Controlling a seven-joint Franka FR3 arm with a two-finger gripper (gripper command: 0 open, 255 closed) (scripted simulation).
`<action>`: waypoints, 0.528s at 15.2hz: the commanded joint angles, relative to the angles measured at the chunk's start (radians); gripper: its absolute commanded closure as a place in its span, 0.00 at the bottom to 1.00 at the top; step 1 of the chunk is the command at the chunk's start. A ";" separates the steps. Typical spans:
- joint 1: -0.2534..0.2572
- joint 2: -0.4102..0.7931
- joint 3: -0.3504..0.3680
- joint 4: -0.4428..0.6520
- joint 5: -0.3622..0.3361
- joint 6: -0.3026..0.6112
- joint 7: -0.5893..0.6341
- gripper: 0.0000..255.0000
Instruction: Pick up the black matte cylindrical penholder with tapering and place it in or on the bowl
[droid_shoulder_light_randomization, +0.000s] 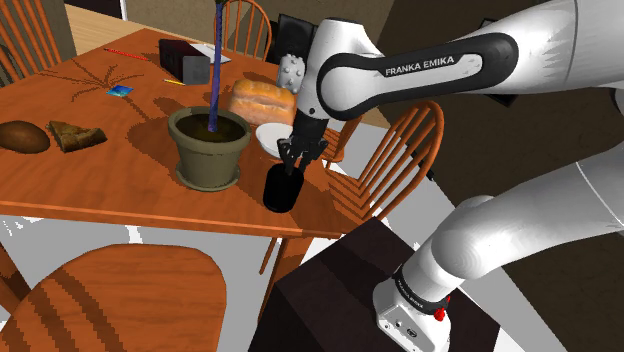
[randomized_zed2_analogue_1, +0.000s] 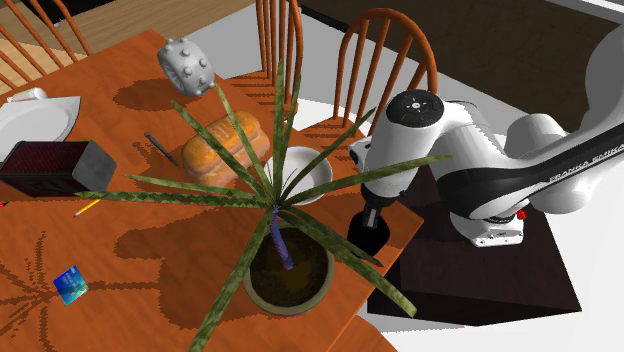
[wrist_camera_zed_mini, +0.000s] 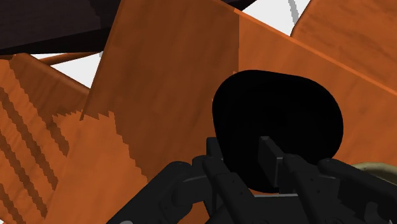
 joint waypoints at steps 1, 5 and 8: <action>0.000 0.000 0.000 0.000 0.000 0.000 0.000 1.00; 0.001 -0.019 -0.007 0.026 0.000 -0.045 -0.002 1.00; 0.000 -0.035 -0.013 0.055 -0.001 -0.090 -0.004 1.00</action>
